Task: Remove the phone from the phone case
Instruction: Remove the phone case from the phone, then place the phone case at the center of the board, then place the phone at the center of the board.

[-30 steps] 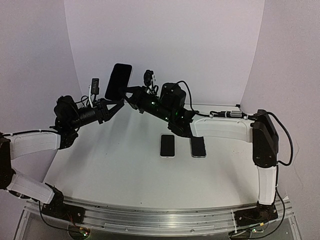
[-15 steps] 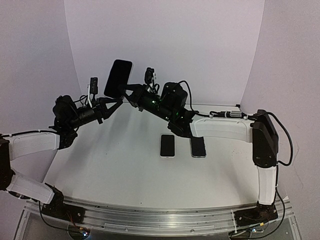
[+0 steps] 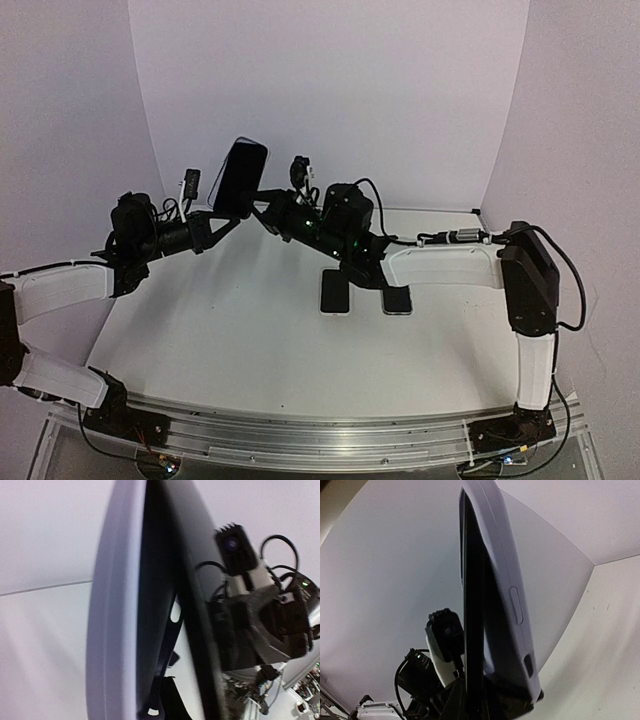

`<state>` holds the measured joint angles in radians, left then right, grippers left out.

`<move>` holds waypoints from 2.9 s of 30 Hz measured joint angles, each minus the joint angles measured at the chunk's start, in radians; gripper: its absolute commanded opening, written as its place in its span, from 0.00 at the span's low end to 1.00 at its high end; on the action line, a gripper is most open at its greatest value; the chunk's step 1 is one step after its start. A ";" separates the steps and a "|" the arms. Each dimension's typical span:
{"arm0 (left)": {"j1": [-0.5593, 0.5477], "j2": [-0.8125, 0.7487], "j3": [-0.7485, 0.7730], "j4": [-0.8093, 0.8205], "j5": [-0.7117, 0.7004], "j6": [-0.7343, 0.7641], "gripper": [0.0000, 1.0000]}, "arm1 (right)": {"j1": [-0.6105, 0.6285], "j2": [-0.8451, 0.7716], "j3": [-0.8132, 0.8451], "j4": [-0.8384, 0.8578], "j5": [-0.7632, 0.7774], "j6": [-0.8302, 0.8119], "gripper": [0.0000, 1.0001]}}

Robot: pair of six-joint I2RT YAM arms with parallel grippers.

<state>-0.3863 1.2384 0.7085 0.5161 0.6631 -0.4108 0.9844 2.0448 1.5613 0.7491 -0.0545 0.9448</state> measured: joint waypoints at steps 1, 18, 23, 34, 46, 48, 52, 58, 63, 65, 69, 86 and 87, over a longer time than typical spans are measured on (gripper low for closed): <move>0.011 0.001 -0.002 -0.028 -0.031 0.017 0.00 | 0.000 -0.008 -0.018 -0.006 0.000 -0.001 0.00; 0.085 0.038 -0.048 -0.149 -0.146 -0.040 0.00 | -0.035 -0.068 -0.270 -0.149 0.073 0.062 0.00; 0.087 0.106 -0.128 -0.124 -0.107 -0.308 0.00 | -0.055 -0.110 -0.377 -0.208 0.082 0.044 0.00; 0.078 0.275 -0.216 0.026 -0.095 -0.633 0.00 | -0.114 -0.124 -0.319 -0.366 -0.002 -0.048 0.00; 0.020 0.458 -0.223 0.144 -0.111 -0.746 0.00 | -0.140 -0.015 -0.226 -0.400 -0.110 -0.045 0.00; 0.000 0.485 -0.215 0.153 -0.120 -0.766 0.00 | -0.142 -0.006 -0.226 -0.416 -0.119 -0.040 0.00; -0.037 0.528 -0.200 0.165 -0.157 -0.800 0.03 | -0.152 -0.001 -0.226 -0.430 -0.132 -0.034 0.00; -0.048 0.537 -0.198 0.131 -0.215 -0.867 0.36 | -0.160 -0.001 -0.226 -0.430 -0.140 -0.031 0.00; -0.048 0.522 -0.198 0.110 -0.226 -0.896 0.42 | -0.164 -0.001 -0.226 -0.430 -0.147 -0.031 0.00; -0.048 0.510 -0.198 0.095 -0.230 -0.900 0.44 | -0.164 -0.001 -0.226 -0.432 -0.151 -0.031 0.00; -0.048 0.477 -0.198 0.039 -0.240 -0.900 0.46 | -0.164 0.002 -0.222 -0.437 -0.156 -0.029 0.00; 0.019 0.225 -0.038 -0.388 -0.284 -0.742 0.44 | -0.165 0.277 0.002 -0.553 -0.154 0.193 0.00; 0.025 0.223 -0.031 -0.402 -0.302 -0.711 0.44 | -0.165 0.300 0.026 -0.541 -0.161 0.199 0.00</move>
<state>-0.3609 1.4616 0.6771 0.1136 0.3614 -1.1216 0.8192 2.3448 1.5876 0.2077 -0.2158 1.1438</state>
